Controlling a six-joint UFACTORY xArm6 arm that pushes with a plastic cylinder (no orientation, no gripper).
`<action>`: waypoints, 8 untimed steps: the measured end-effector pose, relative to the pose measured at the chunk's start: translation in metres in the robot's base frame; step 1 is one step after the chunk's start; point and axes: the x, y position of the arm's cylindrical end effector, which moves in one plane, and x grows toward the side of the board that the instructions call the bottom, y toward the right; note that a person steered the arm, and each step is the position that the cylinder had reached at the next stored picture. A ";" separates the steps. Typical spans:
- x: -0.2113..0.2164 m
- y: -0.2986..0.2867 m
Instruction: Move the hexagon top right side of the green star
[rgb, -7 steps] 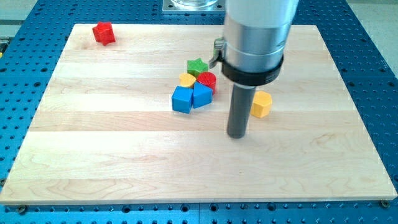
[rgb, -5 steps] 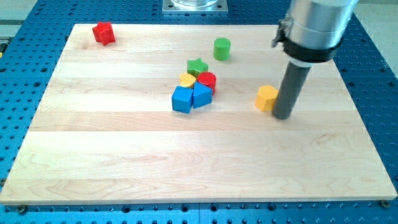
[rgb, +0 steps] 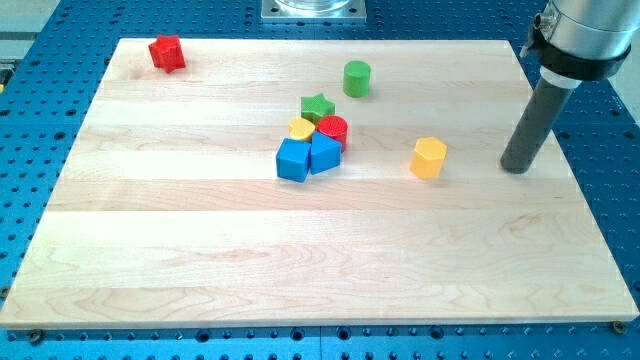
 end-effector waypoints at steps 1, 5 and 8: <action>0.003 -0.059; 0.006 -0.179; -0.047 -0.129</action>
